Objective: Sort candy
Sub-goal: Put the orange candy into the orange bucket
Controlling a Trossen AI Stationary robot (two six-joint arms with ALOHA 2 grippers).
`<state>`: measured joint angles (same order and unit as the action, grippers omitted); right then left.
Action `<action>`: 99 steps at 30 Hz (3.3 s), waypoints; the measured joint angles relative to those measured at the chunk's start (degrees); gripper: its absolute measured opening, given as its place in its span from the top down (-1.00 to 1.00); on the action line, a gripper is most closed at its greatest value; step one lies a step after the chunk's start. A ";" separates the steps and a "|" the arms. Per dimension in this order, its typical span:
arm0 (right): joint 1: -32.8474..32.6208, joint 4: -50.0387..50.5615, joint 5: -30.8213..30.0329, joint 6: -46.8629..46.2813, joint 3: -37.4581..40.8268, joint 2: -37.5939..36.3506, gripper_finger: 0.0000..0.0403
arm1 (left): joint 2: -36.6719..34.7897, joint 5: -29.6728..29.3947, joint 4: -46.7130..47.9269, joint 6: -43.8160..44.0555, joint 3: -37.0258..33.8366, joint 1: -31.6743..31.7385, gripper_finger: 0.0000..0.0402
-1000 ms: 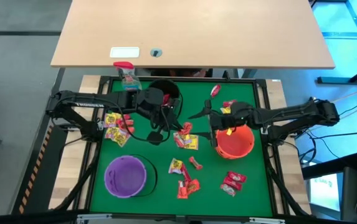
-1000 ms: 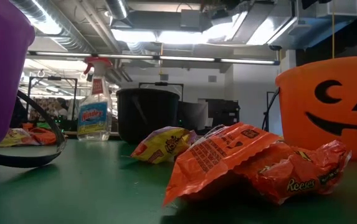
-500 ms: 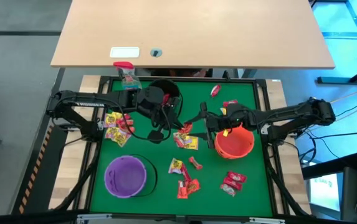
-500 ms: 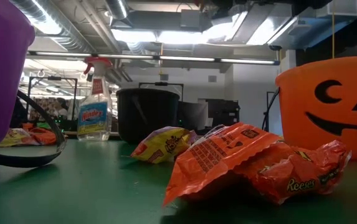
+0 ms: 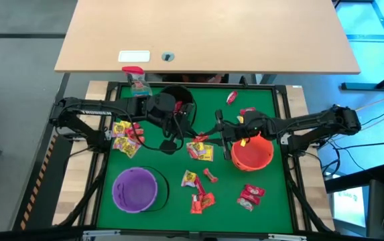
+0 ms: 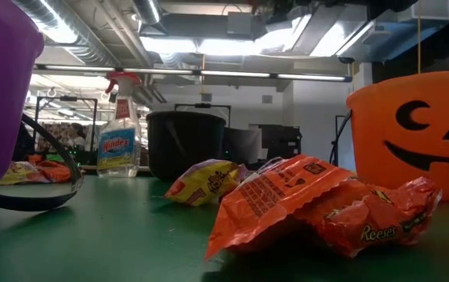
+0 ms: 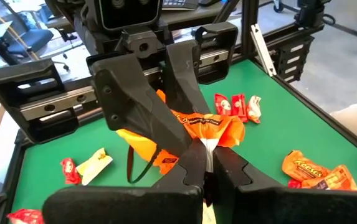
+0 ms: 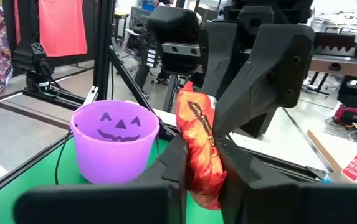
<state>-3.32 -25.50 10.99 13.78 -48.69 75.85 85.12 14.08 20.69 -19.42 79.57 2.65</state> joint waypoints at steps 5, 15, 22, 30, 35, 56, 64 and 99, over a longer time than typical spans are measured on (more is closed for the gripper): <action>0.00 -0.34 -2.14 0.02 0.02 -0.06 0.80 | -0.83 -2.56 0.74 -0.17 0.00 -0.06 0.90; -0.11 0.90 -3.77 0.02 0.04 -1.85 0.80 | -4.96 -14.89 3.43 -0.61 0.00 -2.39 0.31; -0.11 12.17 -6.91 0.02 0.00 -9.25 0.78 | -9.14 -23.25 10.20 -0.40 0.03 -4.79 0.04; -0.08 40.09 -8.92 -7.66 -2.92 -22.01 0.78 | -13.98 -27.69 20.73 4.70 0.04 -5.55 0.03; -0.11 60.96 -6.57 -18.66 -7.38 -25.32 0.78 | -15.97 -29.07 25.96 7.98 0.02 -5.56 0.03; -0.11 89.16 -0.37 -38.86 -3.93 -19.59 0.69 | -30.70 -31.68 22.97 17.24 -16.13 -5.57 0.03; -0.11 86.44 -4.07 -36.45 -3.43 -17.18 0.28 | -36.61 -31.71 19.70 18.09 -20.75 -5.57 0.03; -0.04 45.35 -11.40 -17.46 -4.61 -17.09 0.09 | -37.55 -35.38 17.92 14.59 -21.33 -2.93 0.04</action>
<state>-3.36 19.86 -0.41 -3.68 -53.30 58.76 47.57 -21.30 38.61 -4.83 58.24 -0.27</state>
